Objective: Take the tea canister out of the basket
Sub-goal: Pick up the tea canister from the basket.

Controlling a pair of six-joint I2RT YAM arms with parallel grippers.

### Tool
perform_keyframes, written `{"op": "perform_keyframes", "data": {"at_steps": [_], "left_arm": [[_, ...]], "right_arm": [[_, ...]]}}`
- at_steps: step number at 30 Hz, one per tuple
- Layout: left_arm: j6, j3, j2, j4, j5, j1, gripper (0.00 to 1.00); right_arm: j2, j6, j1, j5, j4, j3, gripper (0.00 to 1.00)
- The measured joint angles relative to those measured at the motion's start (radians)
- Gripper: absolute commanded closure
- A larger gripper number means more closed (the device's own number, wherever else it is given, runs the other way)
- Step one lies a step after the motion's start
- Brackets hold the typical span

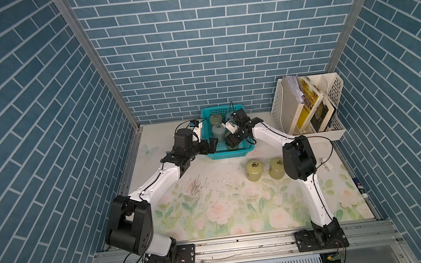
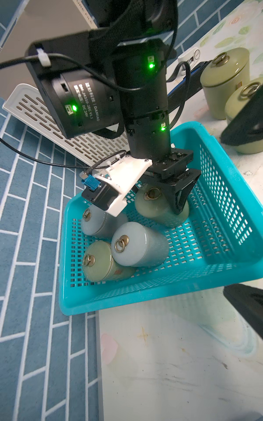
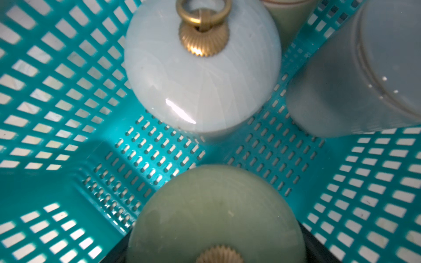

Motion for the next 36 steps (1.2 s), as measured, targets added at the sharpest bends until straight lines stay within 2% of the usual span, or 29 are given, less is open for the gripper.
{"op": "perform_keyframes", "data": {"at_steps": [1, 3, 8, 13, 25, 28, 32, 36], "left_arm": [[0.0, 0.0, -0.003, 0.0, 0.0, 0.0, 0.0], [0.001, 0.0, -0.01, 0.0, 0.0, 0.0, 0.0], [0.013, -0.037, -0.085, 0.004, 0.002, 0.03, 0.0], [0.051, -0.023, -0.151, -0.046, -0.015, 0.108, 0.0], [0.079, -0.047, -0.298, -0.107, -0.01, 0.148, 0.0], [0.079, -0.065, -0.325, -0.109, 0.006, 0.165, 0.0], [0.076, -0.082, -0.327, -0.129, 0.027, 0.184, 0.0], [0.079, -0.087, -0.328, -0.158, 0.027, 0.185, 0.0]], "right_arm": [[0.0, 0.0, 0.0, 0.0, 0.0, 0.0, 0.48], [0.0, 0.0, 0.002, 0.0, 0.0, 0.0, 0.6], [-0.002, 0.008, 0.02, 0.001, 0.0, 0.0, 0.99], [-0.025, 0.023, 0.061, 0.005, 0.0, 0.0, 1.0], [-0.258, 0.031, 0.177, 0.018, -0.002, 0.042, 1.0], [-0.361, 0.031, 0.214, 0.018, 0.026, -0.04, 1.0], [-0.528, 0.031, 0.287, 0.006, 0.096, -0.274, 1.0], [-0.627, 0.035, 0.342, -0.011, 0.133, -0.482, 1.0]]}}
